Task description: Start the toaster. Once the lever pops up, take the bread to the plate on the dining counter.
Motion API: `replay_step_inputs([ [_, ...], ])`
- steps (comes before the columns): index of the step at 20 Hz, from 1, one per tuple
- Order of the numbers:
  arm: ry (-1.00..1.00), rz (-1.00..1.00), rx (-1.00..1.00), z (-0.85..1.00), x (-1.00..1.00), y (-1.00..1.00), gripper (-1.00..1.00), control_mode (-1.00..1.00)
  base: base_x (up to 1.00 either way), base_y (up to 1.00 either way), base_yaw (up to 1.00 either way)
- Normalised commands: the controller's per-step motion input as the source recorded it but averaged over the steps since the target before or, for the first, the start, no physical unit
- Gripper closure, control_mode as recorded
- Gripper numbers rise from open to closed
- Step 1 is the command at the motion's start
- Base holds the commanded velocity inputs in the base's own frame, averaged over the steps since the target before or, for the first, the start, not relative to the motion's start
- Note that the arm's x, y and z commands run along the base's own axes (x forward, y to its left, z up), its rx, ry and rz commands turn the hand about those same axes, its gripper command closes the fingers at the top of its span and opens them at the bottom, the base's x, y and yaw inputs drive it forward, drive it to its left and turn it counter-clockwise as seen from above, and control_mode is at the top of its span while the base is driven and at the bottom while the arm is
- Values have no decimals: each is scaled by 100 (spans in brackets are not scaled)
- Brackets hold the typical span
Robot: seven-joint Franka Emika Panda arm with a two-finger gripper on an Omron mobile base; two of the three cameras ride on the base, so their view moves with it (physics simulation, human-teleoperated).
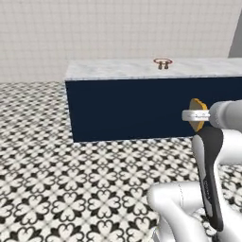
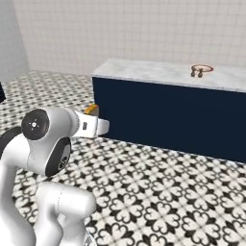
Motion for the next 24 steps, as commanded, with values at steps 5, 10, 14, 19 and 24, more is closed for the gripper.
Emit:
replay_step_inputs([
  [5,0,0,0,0,0,0,100,100,100,100,4],
  [10,0,0,0,0,0,0,100,100,100,100,5],
  [14,0,0,0,0,0,0,100,100,100,100,0],
  [19,0,0,0,0,0,0,100,100,100,100,0],
  [24,0,0,0,0,0,0,100,100,100,100,0],
])
